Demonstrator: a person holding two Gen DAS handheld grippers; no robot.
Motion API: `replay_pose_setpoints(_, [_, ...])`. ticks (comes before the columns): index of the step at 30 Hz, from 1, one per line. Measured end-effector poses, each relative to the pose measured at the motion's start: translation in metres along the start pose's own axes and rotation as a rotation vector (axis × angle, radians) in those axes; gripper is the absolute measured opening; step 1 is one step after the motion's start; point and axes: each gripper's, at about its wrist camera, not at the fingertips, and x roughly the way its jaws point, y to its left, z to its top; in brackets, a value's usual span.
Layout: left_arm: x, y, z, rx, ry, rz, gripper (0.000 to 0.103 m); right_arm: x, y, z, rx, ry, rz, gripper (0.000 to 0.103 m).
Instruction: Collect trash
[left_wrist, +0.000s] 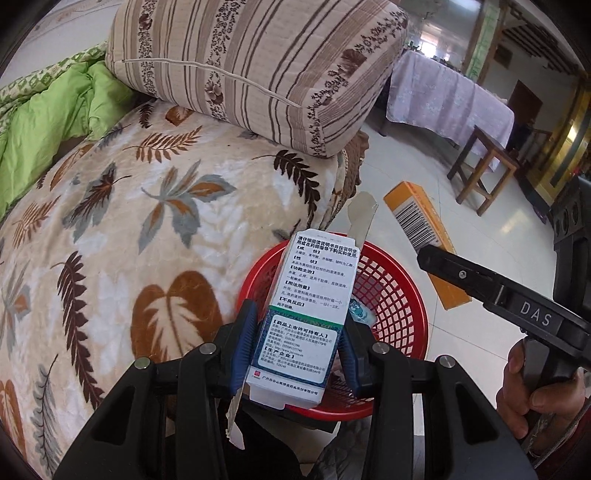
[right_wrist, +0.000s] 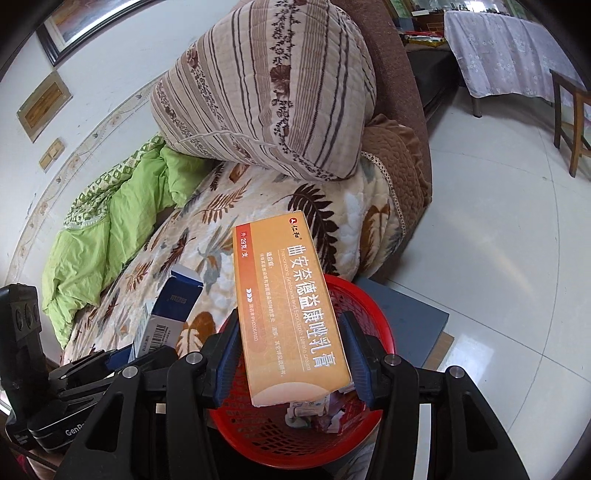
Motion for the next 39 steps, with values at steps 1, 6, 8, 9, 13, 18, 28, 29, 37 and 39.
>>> replay_pose_setpoints(1, [0.002,-0.001,0.001,0.004,0.006,-0.005,0.040,0.001,-0.002,0.000,0.004,0.002,-0.003,0.056])
replay_pose_setpoints(6, [0.011,-0.006,0.003,0.009,0.021,-0.026,0.063,0.010,-0.008,0.000,0.023,0.034,-0.013,0.057])
replay_pose_setpoints(8, [0.010,-0.006,0.003,0.006,0.007,-0.036,0.068,0.011,-0.010,0.000,0.031,0.040,-0.025,0.060])
replay_pose_setpoints(9, [0.008,-0.006,0.003,0.007,0.003,-0.038,0.068,0.009,-0.010,0.000,0.029,0.037,-0.026,0.061])
replay_pose_setpoints(13, [-0.005,0.001,0.002,-0.016,-0.032,-0.028,0.070,0.003,-0.007,0.002,0.017,0.020,-0.043,0.065])
replay_pose_setpoints(18, [-0.043,0.019,-0.004,-0.038,-0.135,0.036,0.085,-0.015,0.018,0.002,-0.065,-0.054,-0.156,0.076])
replay_pose_setpoints(28, [-0.115,0.061,-0.048,-0.040,-0.306,0.240,0.102,-0.043,0.091,-0.031,-0.164,-0.224,-0.411,0.100])
replay_pose_setpoints(29, [-0.118,0.065,-0.053,-0.046,-0.312,0.261,0.103,-0.045,0.096,-0.035,-0.153,-0.233,-0.420,0.102])
replay_pose_setpoints(37, [-0.142,0.077,-0.092,-0.003,-0.346,0.403,0.103,-0.057,0.116,-0.063,-0.110,-0.210,-0.428,0.102])
replay_pose_setpoints(39, [-0.146,0.076,-0.096,0.015,-0.347,0.431,0.103,-0.059,0.121,-0.068,-0.116,-0.215,-0.439,0.102])
